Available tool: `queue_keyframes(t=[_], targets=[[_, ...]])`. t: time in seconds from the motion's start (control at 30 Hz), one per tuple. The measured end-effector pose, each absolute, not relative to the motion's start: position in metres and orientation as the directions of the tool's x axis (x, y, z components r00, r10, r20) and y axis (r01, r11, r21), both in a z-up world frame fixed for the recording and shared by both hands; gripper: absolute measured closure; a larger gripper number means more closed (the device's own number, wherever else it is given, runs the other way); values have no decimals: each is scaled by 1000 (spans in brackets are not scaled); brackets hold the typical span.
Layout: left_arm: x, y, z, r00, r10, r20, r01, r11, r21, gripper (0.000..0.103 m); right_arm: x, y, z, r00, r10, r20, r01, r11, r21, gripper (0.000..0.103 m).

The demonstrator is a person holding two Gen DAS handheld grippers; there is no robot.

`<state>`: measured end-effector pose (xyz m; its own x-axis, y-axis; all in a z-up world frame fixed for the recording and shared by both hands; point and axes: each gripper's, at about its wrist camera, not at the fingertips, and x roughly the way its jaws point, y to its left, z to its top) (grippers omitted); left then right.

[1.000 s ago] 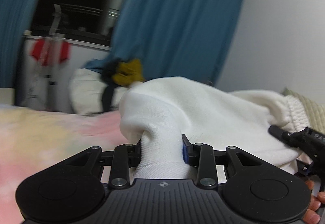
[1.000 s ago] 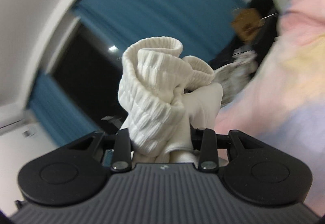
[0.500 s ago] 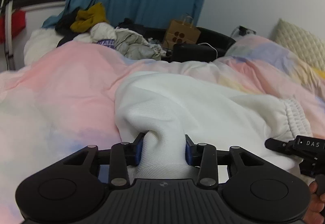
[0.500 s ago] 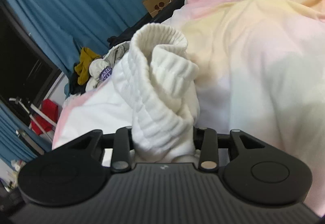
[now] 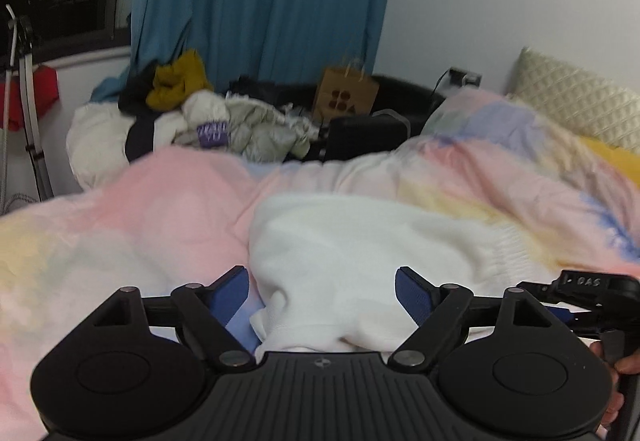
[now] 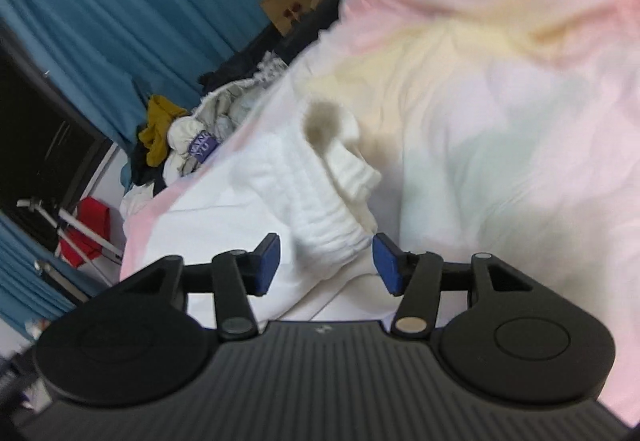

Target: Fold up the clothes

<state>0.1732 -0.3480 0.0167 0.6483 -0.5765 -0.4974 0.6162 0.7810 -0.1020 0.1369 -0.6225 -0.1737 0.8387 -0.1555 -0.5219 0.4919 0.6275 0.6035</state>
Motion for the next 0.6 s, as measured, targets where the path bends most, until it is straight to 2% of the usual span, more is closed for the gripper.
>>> queue_keyframes(t=[0.13, 0.2, 0.37, 0.6], targets=[[126, -320, 60, 693, -561, -453, 593, 801, -85, 12, 100, -587, -123, 854, -181, -488, 448, 733, 511, 48], [104, -306, 76, 708, -534, -462, 569, 819, -76, 11, 80, -565, -98, 873, -180, -453, 409, 774, 482, 48], [51, -263, 94, 735, -509, -449, 537, 840, -75, 6, 32, -510, -54, 904, -189, -383, 346, 849, 398, 48], [-16, -201, 113, 763, -492, -419, 506, 858, -85, 0, -12, -437, -36, 924, -182, -337, 290, 906, 307, 47]])
